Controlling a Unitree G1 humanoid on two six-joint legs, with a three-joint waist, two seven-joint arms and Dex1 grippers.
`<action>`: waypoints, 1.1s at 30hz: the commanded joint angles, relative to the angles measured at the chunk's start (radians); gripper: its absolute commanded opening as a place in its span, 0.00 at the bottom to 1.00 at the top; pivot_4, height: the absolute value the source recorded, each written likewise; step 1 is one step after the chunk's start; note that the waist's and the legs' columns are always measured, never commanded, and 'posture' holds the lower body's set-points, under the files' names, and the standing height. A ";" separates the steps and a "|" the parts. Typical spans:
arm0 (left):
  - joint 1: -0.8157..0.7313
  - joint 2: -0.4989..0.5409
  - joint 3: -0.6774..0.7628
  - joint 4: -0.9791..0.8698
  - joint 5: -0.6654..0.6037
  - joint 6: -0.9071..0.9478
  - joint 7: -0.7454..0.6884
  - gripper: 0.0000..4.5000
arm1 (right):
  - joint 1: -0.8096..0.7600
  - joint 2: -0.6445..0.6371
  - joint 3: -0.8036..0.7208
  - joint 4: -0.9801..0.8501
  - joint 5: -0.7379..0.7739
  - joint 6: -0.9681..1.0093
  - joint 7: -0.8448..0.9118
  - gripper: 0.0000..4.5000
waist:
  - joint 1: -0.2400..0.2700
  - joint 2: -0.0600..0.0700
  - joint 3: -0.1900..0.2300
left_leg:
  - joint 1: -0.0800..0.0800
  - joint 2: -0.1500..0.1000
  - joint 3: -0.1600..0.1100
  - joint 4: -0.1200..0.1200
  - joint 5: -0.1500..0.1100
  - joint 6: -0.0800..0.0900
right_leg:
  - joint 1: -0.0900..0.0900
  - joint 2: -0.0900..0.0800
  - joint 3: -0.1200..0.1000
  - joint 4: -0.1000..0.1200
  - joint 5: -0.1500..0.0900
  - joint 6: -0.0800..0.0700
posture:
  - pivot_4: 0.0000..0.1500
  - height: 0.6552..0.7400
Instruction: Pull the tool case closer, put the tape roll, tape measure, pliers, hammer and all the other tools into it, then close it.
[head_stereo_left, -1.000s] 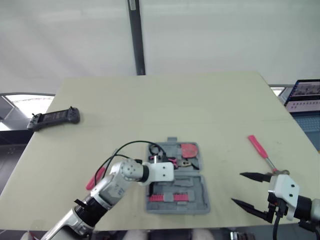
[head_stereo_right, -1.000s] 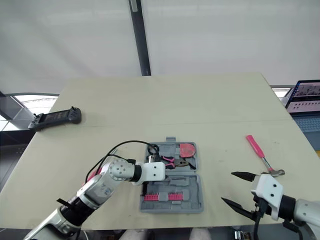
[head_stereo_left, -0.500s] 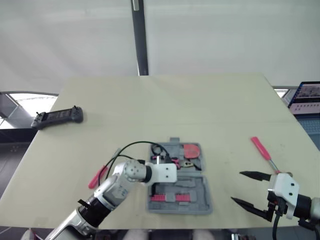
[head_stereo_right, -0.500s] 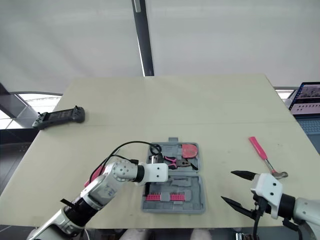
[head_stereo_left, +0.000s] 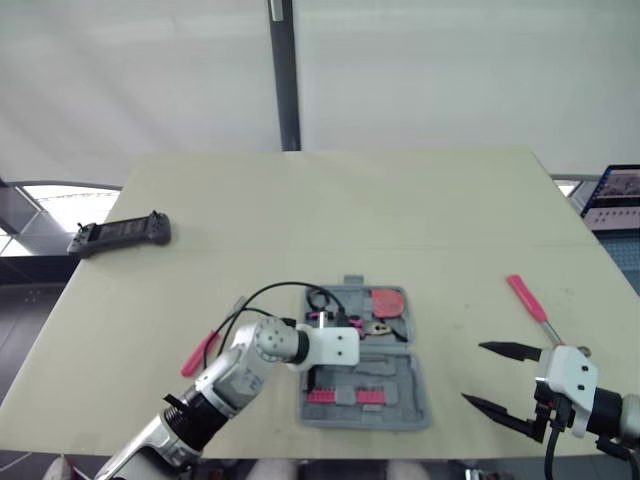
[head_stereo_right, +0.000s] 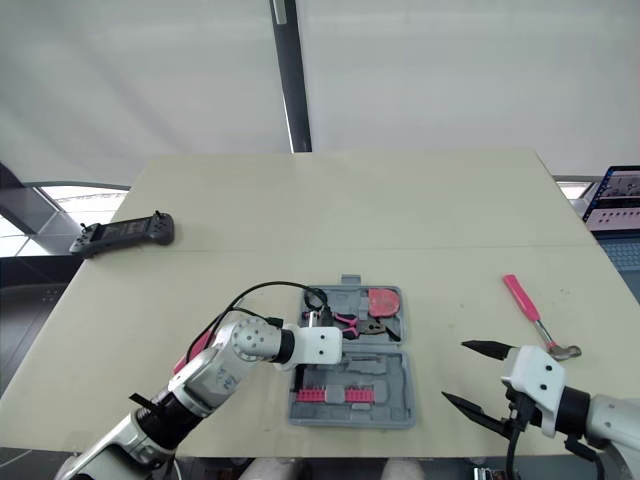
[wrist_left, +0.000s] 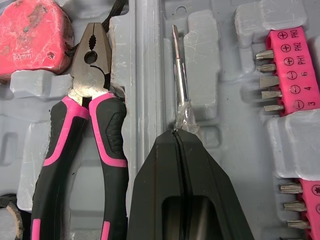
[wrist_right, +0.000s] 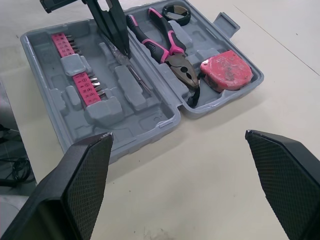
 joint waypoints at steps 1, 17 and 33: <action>0.099 0.024 -0.182 0.291 0.097 0.084 -0.051 0.00 | -0.008 -0.005 -0.003 -0.026 0.007 -0.001 -0.003 1.00 | 0.001 0.000 0.000 | 0.000 0.000 0.000 0.000 0.000 0.000 | 0.000 0.000 0.000 0.000 0.000 0.000 | 1.00 1.00; 0.116 0.000 -0.164 0.326 0.085 0.082 -0.036 0.00 | -0.007 0.001 -0.003 -0.019 0.005 -0.011 -0.001 1.00 | 0.006 -0.001 -0.001 | 0.000 -0.001 -0.002 0.000 -0.003 -0.002 | 0.002 -0.003 0.000 -0.004 0.001 0.002 | 1.00 1.00; 0.198 0.022 0.258 -0.201 -0.223 0.303 0.040 0.00 | -0.086 0.021 0.075 0.014 -0.018 -0.014 -0.020 1.00 | -0.040 0.001 0.025 | -0.028 0.004 -0.005 -0.004 0.008 -0.008 | -0.035 0.003 -0.005 0.004 0.012 0.023 | 1.00 1.00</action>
